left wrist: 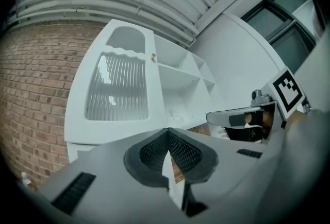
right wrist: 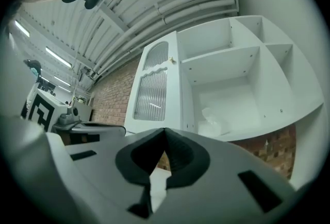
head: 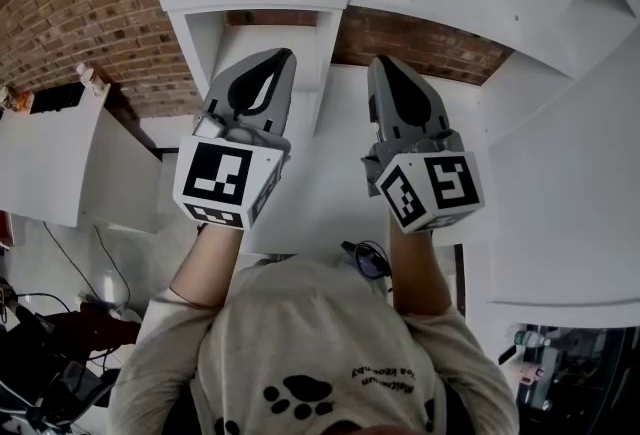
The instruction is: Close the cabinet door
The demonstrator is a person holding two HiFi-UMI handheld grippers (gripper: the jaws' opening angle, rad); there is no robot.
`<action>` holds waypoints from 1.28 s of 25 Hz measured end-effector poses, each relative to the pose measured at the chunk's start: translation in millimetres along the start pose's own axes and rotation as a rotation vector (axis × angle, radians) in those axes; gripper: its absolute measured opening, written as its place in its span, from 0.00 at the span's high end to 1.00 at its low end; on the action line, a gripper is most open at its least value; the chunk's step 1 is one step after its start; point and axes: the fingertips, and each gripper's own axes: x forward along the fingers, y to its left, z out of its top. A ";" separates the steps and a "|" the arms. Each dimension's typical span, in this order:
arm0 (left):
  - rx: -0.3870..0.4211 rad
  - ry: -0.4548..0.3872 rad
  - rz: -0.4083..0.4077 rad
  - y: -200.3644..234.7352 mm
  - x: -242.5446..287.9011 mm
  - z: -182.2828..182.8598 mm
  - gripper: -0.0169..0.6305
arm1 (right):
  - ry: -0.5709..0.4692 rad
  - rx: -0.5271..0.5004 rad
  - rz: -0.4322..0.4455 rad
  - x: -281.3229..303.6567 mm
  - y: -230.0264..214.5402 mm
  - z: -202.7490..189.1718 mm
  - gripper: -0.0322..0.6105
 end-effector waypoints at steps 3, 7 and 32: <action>-0.007 0.024 0.036 -0.2 -6.0 -17.1 0.96 | 0.011 -0.021 -0.005 -8.0 -3.3 -12.4 0.94; -0.024 0.048 0.081 -0.1 -16.8 -36.9 0.96 | 0.017 -0.017 -0.006 -18.2 -1.3 -29.3 0.94; -0.034 0.116 0.125 -28.4 -47.4 -94.5 0.96 | 0.077 -0.010 -0.011 -43.7 20.6 -100.9 0.94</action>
